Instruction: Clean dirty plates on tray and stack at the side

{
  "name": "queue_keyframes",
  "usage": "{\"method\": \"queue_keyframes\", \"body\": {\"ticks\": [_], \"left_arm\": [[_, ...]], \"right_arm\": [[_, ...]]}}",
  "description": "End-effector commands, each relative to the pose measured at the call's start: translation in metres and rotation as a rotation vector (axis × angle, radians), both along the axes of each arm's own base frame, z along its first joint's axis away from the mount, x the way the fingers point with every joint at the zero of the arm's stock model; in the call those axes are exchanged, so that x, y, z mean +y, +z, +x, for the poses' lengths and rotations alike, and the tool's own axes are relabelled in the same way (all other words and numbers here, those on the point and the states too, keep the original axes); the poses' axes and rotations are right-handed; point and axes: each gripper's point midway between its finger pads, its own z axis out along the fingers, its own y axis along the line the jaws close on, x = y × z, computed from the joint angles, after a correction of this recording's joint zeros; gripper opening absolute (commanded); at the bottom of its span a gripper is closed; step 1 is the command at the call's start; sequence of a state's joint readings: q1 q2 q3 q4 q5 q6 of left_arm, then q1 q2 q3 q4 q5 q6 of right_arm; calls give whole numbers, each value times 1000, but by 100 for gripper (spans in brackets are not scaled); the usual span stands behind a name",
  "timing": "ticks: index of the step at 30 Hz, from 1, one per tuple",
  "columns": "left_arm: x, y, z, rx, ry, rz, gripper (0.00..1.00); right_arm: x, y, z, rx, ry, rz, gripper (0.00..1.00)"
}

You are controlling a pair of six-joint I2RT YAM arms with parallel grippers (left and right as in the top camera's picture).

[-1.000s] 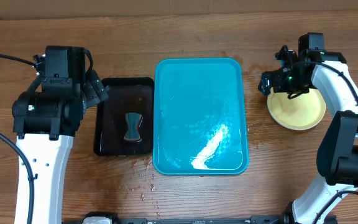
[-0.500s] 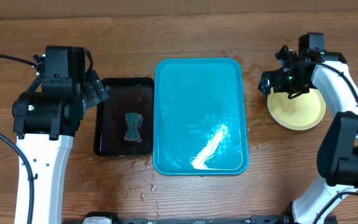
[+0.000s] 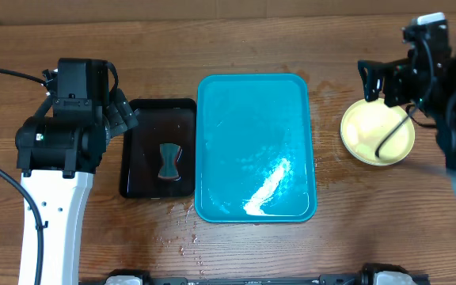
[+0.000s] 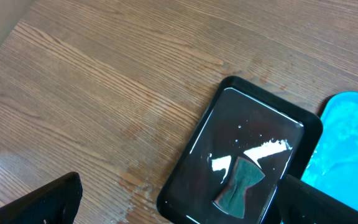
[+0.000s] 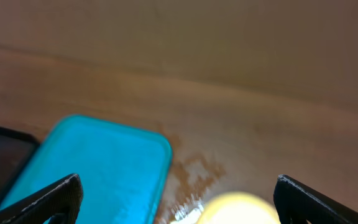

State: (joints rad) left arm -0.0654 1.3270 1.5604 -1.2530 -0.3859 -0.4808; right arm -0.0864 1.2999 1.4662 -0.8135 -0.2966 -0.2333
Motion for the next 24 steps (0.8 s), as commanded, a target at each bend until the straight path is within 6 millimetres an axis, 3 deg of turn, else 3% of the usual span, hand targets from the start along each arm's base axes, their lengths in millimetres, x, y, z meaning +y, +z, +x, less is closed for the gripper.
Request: {"method": "queue_keyframes", "body": {"ticks": [1, 7, 12, 18, 24], "left_arm": [[1, 4, 1, -18, 17, -5, 100], [1, 4, 1, -18, 17, -5, 100], [1, 4, 1, -18, 17, -5, 100], [1, 4, 1, -18, 17, -5, 100], [1, 4, 1, -18, 17, -5, 100]], "right_arm": [[32, 62, -41, -191, 106, -2, 100], [72, 113, -109, -399, 273, -56, 100], [80, 130, -170, -516, 335, -40, 100], [71, 115, -222, -603, 335, -38, 100], [67, 69, -245, -621, 333, -38, 100]]}}
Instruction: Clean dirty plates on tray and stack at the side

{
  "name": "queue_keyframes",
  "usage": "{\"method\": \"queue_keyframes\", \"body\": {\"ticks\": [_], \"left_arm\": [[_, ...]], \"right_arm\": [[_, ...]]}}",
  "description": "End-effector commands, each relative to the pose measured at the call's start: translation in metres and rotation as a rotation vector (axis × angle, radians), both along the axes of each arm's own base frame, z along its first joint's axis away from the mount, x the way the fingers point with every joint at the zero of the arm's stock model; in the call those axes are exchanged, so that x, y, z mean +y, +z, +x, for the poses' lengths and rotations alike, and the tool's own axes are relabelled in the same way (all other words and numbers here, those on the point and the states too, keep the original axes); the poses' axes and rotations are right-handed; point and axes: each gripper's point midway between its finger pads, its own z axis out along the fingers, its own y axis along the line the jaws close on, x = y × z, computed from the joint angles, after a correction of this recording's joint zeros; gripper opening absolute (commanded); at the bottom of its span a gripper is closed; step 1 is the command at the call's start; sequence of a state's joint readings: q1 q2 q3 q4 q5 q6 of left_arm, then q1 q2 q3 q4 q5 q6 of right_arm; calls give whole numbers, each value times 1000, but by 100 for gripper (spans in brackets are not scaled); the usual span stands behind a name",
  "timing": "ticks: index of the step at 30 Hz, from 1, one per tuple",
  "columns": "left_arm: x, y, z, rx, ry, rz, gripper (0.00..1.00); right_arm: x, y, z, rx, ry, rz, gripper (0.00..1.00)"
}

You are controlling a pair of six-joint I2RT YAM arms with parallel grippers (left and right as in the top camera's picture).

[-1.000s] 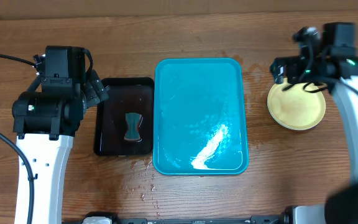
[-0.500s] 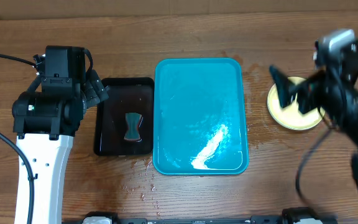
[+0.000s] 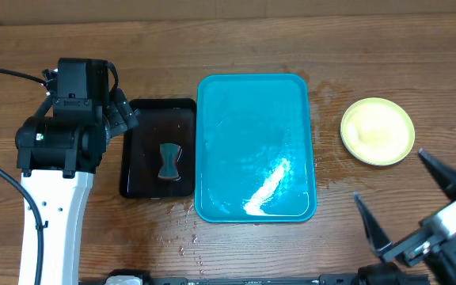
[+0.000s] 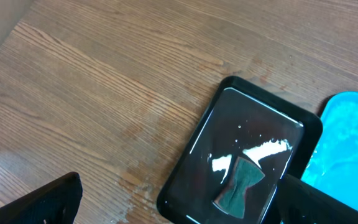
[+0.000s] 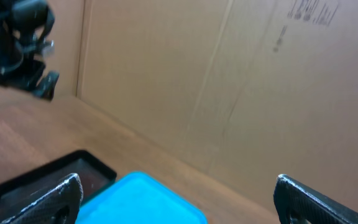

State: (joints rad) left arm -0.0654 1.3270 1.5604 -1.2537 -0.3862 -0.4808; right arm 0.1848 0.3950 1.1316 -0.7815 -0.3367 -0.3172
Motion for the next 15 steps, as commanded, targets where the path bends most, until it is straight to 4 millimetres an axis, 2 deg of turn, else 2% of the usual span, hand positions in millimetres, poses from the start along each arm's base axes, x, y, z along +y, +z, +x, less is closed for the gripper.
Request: {"method": "queue_keyframes", "body": {"ticks": [1, 7, 15], "left_arm": [[1, 4, 1, -19, 17, -5, 100], [1, 4, 1, -19, 17, -5, 100], [1, 4, 1, -19, 17, -5, 100]], "right_arm": [[1, -33, -3, 15, 6, -8, 100], [3, -78, 12, -37, 6, 2, 100], [2, -102, 41, -300, -29, 45, 100]]}}
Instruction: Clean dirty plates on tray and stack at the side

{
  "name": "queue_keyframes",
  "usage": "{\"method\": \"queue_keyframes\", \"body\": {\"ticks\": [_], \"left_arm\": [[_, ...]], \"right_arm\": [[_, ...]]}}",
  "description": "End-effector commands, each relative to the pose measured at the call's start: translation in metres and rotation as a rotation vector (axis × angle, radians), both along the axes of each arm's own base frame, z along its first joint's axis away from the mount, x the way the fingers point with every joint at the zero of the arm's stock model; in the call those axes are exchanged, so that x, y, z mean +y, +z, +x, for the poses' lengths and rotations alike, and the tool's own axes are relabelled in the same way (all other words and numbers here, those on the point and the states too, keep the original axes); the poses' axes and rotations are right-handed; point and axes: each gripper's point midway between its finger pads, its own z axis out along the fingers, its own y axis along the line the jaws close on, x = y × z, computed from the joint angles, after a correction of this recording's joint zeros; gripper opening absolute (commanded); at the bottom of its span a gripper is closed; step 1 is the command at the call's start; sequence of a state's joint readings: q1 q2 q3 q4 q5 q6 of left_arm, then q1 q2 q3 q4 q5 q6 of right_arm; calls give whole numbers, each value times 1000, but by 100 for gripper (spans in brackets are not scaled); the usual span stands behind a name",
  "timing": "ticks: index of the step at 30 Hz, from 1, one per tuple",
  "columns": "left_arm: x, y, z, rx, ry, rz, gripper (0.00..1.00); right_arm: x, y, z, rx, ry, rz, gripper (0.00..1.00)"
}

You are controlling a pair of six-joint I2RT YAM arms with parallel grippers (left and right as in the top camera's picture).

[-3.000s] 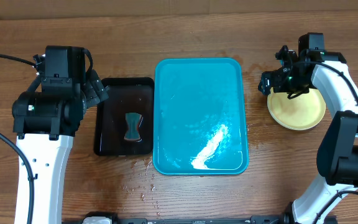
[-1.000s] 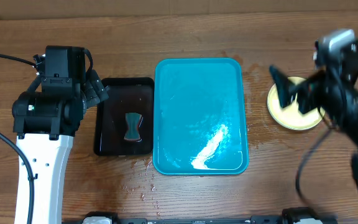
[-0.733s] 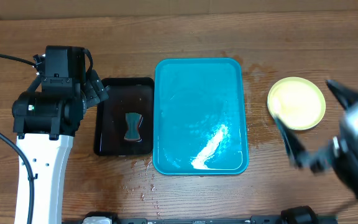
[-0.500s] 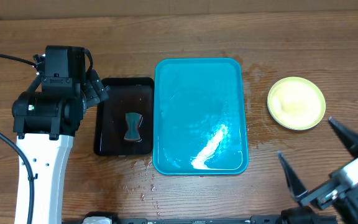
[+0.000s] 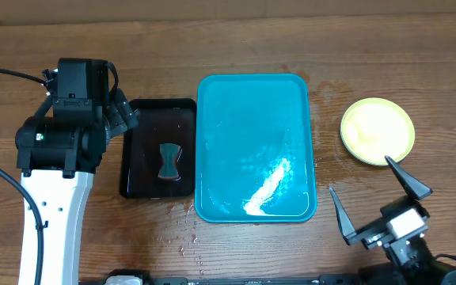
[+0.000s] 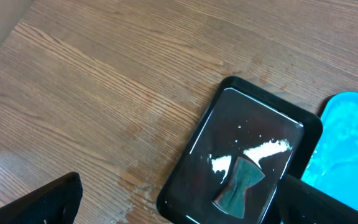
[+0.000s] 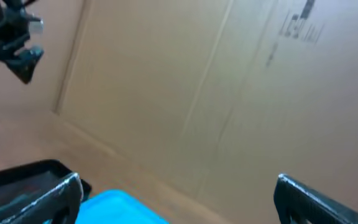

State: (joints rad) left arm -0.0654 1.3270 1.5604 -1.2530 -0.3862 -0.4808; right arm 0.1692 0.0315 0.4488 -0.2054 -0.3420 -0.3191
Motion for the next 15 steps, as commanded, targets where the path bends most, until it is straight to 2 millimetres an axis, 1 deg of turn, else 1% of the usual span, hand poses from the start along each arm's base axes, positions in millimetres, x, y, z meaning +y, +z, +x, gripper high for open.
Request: {"method": "queue_keyframes", "body": {"ticks": [1, 6, 9, 11, 12, 13, 15], "left_arm": [[1, 4, 1, -18, 17, -5, 100], [1, 4, 1, -18, 17, -5, 100], [1, 4, 1, -18, 17, -5, 100], [1, 4, 1, -18, 16, -5, 100], [1, 4, 1, -18, 17, -5, 100], [1, 4, 1, -18, 17, -5, 100], [1, 4, 1, -18, 17, -5, 100]], "right_arm": [[-2, -16, 13, -62, -20, 7, 100], [-3, -26, 22, -146, -33, 25, 100], [-11, -36, 31, -142, -85, 64, 100], [-35, -51, 46, -61, -193, 201, 100], [-39, -55, 49, -45, -213, 225, 100], [-48, -65, 54, -7, -255, 276, 100], [-55, -76, 60, 42, -286, 321, 100]]}}
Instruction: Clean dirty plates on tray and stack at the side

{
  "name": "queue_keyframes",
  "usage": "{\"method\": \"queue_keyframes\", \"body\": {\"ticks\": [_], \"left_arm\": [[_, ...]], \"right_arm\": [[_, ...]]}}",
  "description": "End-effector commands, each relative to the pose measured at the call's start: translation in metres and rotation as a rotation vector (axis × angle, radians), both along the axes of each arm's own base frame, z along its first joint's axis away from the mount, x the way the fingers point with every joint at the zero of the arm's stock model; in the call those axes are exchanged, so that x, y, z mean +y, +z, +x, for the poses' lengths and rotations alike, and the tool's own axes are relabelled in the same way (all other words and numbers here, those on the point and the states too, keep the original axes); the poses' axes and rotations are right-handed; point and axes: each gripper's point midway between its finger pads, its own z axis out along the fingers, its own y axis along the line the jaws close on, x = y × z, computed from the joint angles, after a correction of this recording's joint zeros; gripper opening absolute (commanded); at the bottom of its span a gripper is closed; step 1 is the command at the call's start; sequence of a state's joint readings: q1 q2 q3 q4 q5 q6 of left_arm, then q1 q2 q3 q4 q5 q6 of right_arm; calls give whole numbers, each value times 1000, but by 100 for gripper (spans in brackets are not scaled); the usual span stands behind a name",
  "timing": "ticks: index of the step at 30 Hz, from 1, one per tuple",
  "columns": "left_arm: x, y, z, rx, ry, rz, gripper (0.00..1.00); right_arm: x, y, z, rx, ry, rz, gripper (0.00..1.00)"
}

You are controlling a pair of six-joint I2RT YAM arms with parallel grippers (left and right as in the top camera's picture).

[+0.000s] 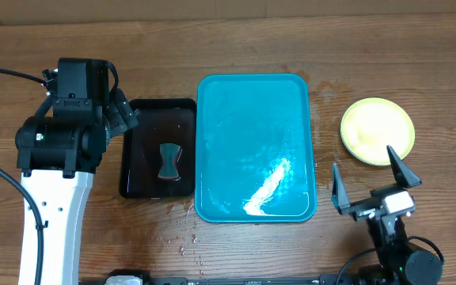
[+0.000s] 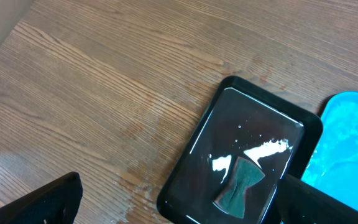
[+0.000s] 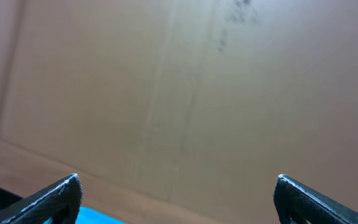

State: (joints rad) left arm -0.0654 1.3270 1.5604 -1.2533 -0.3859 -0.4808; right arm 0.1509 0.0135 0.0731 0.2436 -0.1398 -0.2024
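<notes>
A wet blue tray [image 1: 256, 148] lies mid-table with nothing on it. A pale yellow plate [image 1: 376, 131] sits on the wood to its right. Left of the tray a black tray [image 1: 158, 148] holds a dark green sponge [image 1: 169, 161], which also shows as the sponge [image 2: 240, 185] in the left wrist view. My left gripper [image 2: 179, 205] hangs open above the black tray's left side. My right gripper [image 1: 368, 188] is open near the front edge, below the plate, pointing upward with nothing between its fingers [image 3: 48, 198].
A cardboard wall [image 3: 185, 87] rises at the back of the table. Water marks [image 1: 184, 237] spot the wood in front of the trays and between the blue tray and the plate. The left arm's white link [image 1: 50, 229] runs down the left side.
My right gripper has shifted slightly right and toward the plate near the front edge, and its camera now tilts higher at the cardboard wall. The left arm and the trays are unchanged.
At first my right gripper hovered open over the yellow plate at the back right. Then it was down at the front right corner, away from the plate, which stayed on the wood. It has since stayed low near the front edge, pointing up. The left arm never moved.
</notes>
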Motion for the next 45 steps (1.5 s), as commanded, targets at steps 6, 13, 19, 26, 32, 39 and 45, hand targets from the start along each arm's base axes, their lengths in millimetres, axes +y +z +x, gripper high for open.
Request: {"method": "queue_keyframes", "body": {"ticks": [6, 13, 19, 26, 32, 39, 45], "left_arm": [[1, 4, 1, -18, 17, -5, 100], [1, 4, 1, -18, 17, -5, 100], [1, 4, 1, -18, 17, -5, 100], [1, 4, 1, -18, 17, -5, 100], [1, 4, 1, -18, 17, -5, 100], [1, 4, 1, -18, 17, -5, 100], [1, 4, 1, -18, 17, -5, 100]], "right_arm": [[-30, -58, 22, 227, -124, 202, 100], [-33, -107, 26, 422, -163, 168, 100], [-33, -107, 26, 420, -168, 168, 100], [-33, -107, 26, 420, -167, 168, 100], [-33, -107, 26, 420, -168, 168, 100], [-33, -107, 26, 420, -168, 168, 100], [-33, -107, 26, 420, -168, 168, 100]]}}
